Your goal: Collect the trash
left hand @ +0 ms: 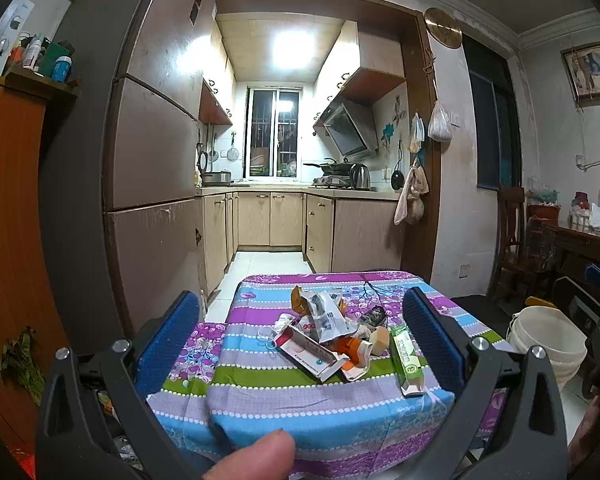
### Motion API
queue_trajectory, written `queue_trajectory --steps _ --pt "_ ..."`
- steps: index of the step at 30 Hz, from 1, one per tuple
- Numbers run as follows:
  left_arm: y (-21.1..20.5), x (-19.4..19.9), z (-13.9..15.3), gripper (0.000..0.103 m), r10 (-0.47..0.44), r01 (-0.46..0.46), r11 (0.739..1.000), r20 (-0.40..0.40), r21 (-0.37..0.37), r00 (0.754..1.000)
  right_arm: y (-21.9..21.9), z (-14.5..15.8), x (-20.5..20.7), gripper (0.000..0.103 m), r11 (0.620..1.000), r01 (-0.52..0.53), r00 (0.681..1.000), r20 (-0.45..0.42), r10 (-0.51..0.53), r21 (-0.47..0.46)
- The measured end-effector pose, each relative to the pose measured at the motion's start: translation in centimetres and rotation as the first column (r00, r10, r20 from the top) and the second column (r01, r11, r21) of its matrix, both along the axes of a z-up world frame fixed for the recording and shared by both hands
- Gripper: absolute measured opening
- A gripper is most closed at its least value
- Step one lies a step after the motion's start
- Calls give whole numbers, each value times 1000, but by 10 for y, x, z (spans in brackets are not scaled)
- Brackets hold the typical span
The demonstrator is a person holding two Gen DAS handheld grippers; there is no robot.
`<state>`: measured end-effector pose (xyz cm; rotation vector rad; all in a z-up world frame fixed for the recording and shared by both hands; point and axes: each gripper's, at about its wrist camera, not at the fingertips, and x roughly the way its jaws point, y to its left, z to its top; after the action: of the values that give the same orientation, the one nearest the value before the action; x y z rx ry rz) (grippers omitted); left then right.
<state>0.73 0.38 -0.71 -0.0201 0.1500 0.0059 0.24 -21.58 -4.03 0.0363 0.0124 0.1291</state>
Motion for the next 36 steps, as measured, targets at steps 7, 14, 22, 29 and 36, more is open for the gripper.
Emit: queue_trajectory --steps 7,14,22,29,36 --pt "1 -1 0 98 1 -1 1000 3 1 1000 0 2 1 99 1000 1 1000 -3 -1 -1" --pt "1 -1 2 98 -3 3 1000 0 1 1000 -1 3 2 99 1000 0 1000 -11 0 2" --pt "1 -1 3 98 -4 4 1000 1 3 1000 0 5 2 99 1000 2 1000 -14 -2 -1" --pt "0 1 3 98 -3 3 1000 -1 5 1000 0 5 2 99 1000 1 1000 -15 -1 -1" --pt "-1 2 5 98 -4 4 1000 -2 7 1000 1 5 2 99 1000 1 1000 -15 -1 -1"
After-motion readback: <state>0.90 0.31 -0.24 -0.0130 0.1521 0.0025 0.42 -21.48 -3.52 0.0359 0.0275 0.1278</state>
